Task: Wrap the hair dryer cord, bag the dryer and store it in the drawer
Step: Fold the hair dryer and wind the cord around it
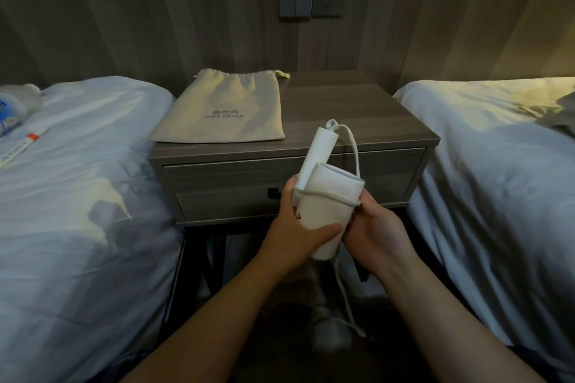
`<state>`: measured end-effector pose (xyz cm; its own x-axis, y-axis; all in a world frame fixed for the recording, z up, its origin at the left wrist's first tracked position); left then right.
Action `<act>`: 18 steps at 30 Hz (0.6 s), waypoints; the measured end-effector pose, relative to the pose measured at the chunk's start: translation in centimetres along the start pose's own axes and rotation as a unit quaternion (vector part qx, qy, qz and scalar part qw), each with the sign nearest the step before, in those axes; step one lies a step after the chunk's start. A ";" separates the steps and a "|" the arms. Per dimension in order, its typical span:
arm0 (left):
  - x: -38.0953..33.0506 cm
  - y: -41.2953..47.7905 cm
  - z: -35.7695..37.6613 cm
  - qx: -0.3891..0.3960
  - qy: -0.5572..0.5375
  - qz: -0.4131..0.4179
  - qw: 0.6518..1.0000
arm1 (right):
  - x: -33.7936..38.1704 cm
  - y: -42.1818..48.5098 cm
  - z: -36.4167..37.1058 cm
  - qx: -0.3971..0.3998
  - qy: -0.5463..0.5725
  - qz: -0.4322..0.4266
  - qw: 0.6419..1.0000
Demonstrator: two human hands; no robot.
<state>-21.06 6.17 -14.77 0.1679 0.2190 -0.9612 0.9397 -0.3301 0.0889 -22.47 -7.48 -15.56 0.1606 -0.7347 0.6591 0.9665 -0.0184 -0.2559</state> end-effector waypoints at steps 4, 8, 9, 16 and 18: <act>-0.4 0.1 -0.3 -0.001 -0.004 -0.005 1.000 | -0.1 -0.5 0.4 0.022 -0.036 -0.033 0.999; -0.6 0.2 -0.5 0.003 -0.024 -0.014 1.000 | -0.4 -1.0 1.0 0.009 -0.120 -0.094 0.988; -0.7 0.2 -0.5 -0.001 -0.035 -0.018 0.999 | -0.4 -1.2 1.1 0.005 -0.140 -0.107 0.984; -0.9 0.1 -0.7 -0.036 -0.089 -0.054 0.994 | -0.4 -1.2 1.4 -0.059 -0.272 -0.161 0.947; -1.1 0.0 -0.7 -0.041 -0.095 -0.052 0.993 | -0.3 -1.2 1.5 -0.055 -0.265 -0.159 0.950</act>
<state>-21.01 6.58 -13.55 0.0162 0.0685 -0.9975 0.9714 -0.2376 -0.0006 -23.38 -6.20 -14.39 -0.0299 -0.2370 0.9710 0.9611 -0.2737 -0.0372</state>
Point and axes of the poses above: each hand's wrist, its own y-axis towards the middle knuckle, its own z-axis out of the palm, x = y × z, the point moved 3 cm from there along y, towards the middle knuckle, and after that the axes turned 2 degrees about z, right-handed, at the moved point
